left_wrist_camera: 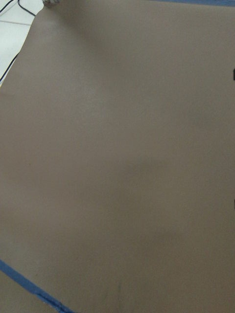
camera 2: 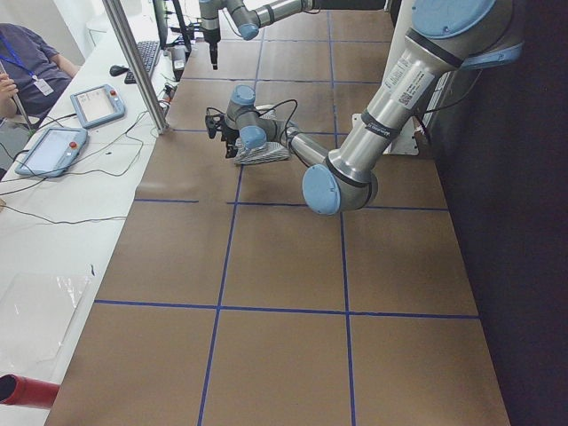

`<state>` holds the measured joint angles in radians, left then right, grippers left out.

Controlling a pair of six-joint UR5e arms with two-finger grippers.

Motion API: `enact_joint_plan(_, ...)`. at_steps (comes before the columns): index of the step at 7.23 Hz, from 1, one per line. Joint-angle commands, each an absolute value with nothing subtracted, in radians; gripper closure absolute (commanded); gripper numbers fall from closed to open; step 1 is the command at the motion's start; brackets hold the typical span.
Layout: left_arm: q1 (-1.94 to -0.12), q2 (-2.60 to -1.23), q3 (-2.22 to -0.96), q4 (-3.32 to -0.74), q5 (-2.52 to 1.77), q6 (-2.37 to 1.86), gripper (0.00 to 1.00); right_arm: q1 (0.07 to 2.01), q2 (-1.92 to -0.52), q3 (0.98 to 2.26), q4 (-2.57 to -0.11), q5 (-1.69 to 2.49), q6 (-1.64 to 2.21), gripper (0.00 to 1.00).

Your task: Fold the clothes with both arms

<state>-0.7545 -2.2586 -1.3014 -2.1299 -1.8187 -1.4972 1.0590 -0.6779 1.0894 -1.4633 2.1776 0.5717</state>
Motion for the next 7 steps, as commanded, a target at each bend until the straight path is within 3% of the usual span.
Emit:
enact_joint_plan(1,-0.707,-2.267,-1.279,-2.117,-1.767,-1.503,0.53,1.066,-0.684,1.098,-1.463,2.187,0.578,0.00)
enact_joint_plan(7,-0.707,-2.261,-1.335,-2.022,-1.770,-1.500,0.55,1.066,-0.684,1.100,-1.463,2.186,0.583,0.00)
